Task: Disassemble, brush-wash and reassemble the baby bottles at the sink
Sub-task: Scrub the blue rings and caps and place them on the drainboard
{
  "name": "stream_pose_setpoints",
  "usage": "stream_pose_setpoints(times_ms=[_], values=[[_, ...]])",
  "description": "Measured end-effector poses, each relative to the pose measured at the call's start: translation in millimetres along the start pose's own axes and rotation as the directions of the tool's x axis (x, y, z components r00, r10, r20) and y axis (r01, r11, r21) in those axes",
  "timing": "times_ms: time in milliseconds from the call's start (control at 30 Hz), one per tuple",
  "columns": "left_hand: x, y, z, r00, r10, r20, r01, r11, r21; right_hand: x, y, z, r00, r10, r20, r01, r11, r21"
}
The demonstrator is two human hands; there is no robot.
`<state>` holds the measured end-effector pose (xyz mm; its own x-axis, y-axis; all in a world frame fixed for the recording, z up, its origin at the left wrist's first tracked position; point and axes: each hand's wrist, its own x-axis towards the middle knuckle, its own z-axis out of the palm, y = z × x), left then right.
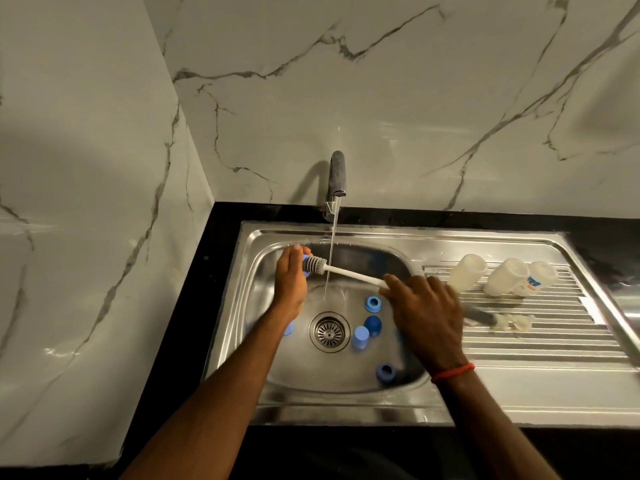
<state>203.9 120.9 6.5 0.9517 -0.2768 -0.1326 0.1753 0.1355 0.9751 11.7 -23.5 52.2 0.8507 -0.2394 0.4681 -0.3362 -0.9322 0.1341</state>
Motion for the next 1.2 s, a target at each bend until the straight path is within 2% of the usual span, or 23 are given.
stream_pose_setpoints(times_ms=[133,300,367,433,500,600,667,800,900,1000,1067,1200], values=[[7.9,13.3,-6.3,0.994,0.102,-0.022,-0.101,0.994,0.043,-18.8,-27.7,6.2,0.973,0.016,0.232,-0.073,0.968,0.240],[8.0,2.0,-18.7,0.996,0.072,-0.062,-0.070,0.997,0.031,-17.8,-17.2,8.9,0.949,-0.061,0.311,-0.123,0.832,0.541],[6.8,6.9,-16.7,0.996,0.077,-0.052,-0.077,0.997,0.005,-10.8,-15.4,6.2,0.941,-0.008,0.337,-0.214,0.759,0.615],[6.4,12.2,-11.8,0.995,0.099,-0.030,-0.098,0.995,0.031,-8.4,-18.1,4.8,0.928,0.079,0.363,-0.299,0.738,0.605],[5.5,14.0,-8.4,0.992,0.124,-0.001,-0.123,0.989,0.081,-12.1,-21.1,3.0,0.925,0.134,0.355,-0.317,0.787,0.530],[4.6,10.2,-8.6,0.989,0.145,0.024,-0.147,0.984,0.104,-23.8,-28.3,0.1,0.918,0.112,0.381,-0.266,0.886,0.380],[2.0,3.1,-9.6,0.992,0.129,0.007,-0.129,0.985,0.111,-27.9,-30.7,-5.5,0.921,0.053,0.387,-0.209,0.903,0.374],[-8.3,-5.8,-11.2,0.996,0.090,-0.014,-0.090,0.994,0.054,-26.2,-16.3,-17.9,0.944,-0.007,0.329,-0.165,0.854,0.493],[-10.1,0.4,0.0,0.996,0.083,0.027,-0.084,0.996,0.040,-26.8,-10.6,-14.5,0.931,0.127,0.342,-0.275,0.862,0.427],[-10.4,2.1,11.7,0.997,0.067,0.047,-0.068,0.997,0.023,-35.7,-18.7,-8.7,0.867,0.214,0.449,-0.393,0.849,0.353],[-10.2,0.2,15.3,0.998,0.052,0.044,-0.053,0.999,0.014,-42.5,-22.4,-11.9,0.844,0.179,0.506,-0.396,0.843,0.363],[-10.8,-0.5,17.8,0.998,-0.017,0.066,0.017,1.000,0.013,-37.2,-1.2,-21.9,0.850,0.062,0.523,-0.371,0.776,0.511]])
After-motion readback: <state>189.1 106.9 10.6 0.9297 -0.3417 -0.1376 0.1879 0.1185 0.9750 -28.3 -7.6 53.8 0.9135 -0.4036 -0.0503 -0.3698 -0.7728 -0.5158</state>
